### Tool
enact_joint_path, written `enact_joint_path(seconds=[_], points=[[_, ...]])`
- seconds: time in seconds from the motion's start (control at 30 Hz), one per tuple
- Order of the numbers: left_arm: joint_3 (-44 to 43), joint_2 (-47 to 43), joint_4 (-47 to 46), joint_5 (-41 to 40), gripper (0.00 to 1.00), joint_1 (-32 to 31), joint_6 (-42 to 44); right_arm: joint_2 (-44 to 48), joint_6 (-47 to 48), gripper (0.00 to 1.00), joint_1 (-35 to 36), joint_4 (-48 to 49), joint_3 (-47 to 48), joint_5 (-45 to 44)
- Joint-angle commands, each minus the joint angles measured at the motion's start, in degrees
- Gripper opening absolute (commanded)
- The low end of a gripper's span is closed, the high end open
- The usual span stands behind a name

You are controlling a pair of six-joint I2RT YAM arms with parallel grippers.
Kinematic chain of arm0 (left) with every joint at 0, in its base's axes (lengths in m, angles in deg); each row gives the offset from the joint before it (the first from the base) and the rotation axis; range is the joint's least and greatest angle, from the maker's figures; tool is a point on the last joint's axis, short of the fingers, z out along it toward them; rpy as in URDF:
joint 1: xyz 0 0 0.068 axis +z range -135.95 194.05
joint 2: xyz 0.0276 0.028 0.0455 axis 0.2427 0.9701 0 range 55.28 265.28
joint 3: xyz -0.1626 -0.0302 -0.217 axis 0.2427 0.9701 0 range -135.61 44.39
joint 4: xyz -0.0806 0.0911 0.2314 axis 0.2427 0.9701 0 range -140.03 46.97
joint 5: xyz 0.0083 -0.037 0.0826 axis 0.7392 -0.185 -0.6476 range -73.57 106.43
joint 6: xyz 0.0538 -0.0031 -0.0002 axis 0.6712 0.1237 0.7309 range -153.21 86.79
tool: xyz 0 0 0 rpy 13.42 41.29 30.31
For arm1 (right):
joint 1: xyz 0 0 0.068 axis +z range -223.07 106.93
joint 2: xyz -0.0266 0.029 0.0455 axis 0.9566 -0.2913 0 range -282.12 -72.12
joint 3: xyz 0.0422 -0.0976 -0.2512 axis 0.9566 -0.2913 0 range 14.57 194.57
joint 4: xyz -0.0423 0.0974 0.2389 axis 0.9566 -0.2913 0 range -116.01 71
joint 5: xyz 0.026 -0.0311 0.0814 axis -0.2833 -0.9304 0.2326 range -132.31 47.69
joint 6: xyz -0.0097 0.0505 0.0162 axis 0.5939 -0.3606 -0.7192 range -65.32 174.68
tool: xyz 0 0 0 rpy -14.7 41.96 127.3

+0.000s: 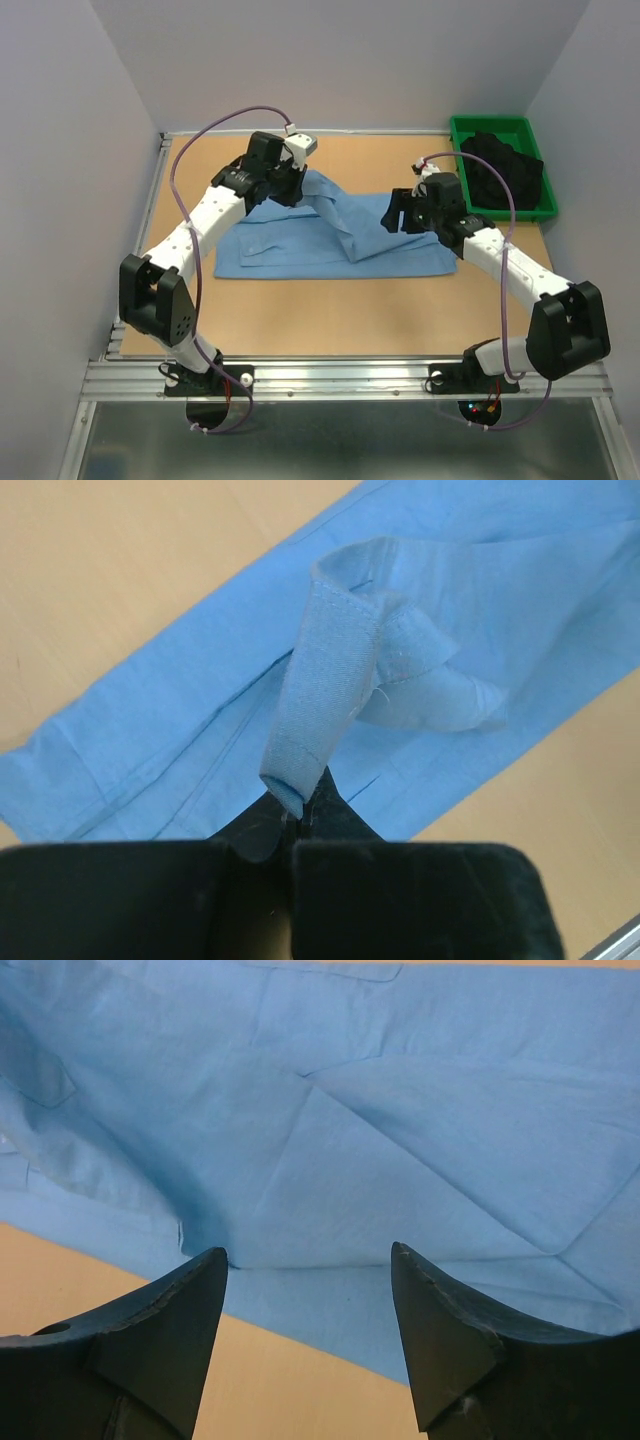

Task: Fold and stack the long sleeve shirts
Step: Fold the shirt

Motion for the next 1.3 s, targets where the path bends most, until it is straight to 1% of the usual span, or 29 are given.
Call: enact_joint_path(seconds=[0.0,0.1,0.2,0.27,0.4,0.43,0.53,0.57,0.63,0.7,0.73,0.83,0.97,1.0,1.1,1.13,1.2,1.23,1.27], points=[[-0.27,-8.11,-5.76,7.41,0.0,-0.37,4.69,-0.18,1.08,0.7,0.23,2.56,-1.09,6.7],[-0.36,-9.78,-7.52,9.95,0.0,-0.37,6.02,-0.79,2.84,0.69,0.75,3.09,-0.82,14.42],[-1.15,-10.49,-7.44,13.82,0.0,-0.72,7.25,-1.32,3.99,0.7,2.42,4.4,-1.44,16.02],[-1.24,-11.19,-7.26,15.23,0.0,-1.16,8.74,-1.76,3.64,0.7,4.09,8.08,-2.49,15.85],[-2.64,-11.63,-4.8,16.03,0.0,-1.77,11.73,-2.99,1.44,0.7,6.99,11.96,-3.11,14.19],[-3.08,-11.72,-4.19,16.12,0.0,-1.86,12.08,-3.51,0.83,0.7,8.56,15.8,-3.63,12.88],[-4.66,-11.81,-2.34,15.16,0.0,-1.95,12.53,-4.66,-2.77,0.69,10.77,21.18,-5.04,10.41],[-5.19,-12.24,-2.16,14.98,0.0,-2.04,12.35,-5.62,-5.04,0.67,12.34,24.59,-5.91,10.05],[-5.63,-12.51,-2.34,15.33,0.0,-2.21,11.91,-6.68,-6.99,0.66,14.8,30.12,-7.75,9.53],[-6.07,-12.95,-2.25,15.68,0.0,-2.56,11.73,-7.47,-9.89,0.61,16.91,35.23,-9.08,8.65],[-6.07,-13.12,-2.25,15.77,0.0,-2.56,11.65,-7.91,-10.68,0.59,16.93,36.21,-9.52,8.12],[-5.63,-13.3,-2.34,15.86,0.0,-2.83,11.12,-9.76,-11.66,0.59,20.17,38.41,-10.14,6.28],[-3.79,-13.65,-3.65,13.76,0.0,-2.92,8.58,-12.22,-10.61,0.65,22.37,37.98,-9.08,6.27],[-3.35,-13.65,-3.92,11.66,0.0,-2.92,7.79,-12.66,-10.34,0.69,22.72,36.76,-8.91,5.66],[-1.42,-14.27,-4.97,8.4,0.0,-2.92,5.33,-11.96,-9.46,0.75,23.17,34.12,-9.34,3.38],[-0.8,-14.7,-5.58,7.86,0.0,-2.92,4.8,-10.04,-8.85,0.75,23.17,32.03,-10.22,-0.81],[1.65,-15.32,-6.29,5.06,0.0,-2.92,3.3,-7.49,-7.71,0.75,23.17,29.21,-11.1,-6.44],[2.53,-15.58,-6.99,4.09,0.0,-2.92,2.17,-5.21,-7.09,0.75,22.91,25.89,-11.54,-12.39],[3.5,-15.67,-7.26,3.12,0.0,-2.92,1.46,-4.15,-5.43,0.75,22.56,24.46,-11.81,-14.02]])
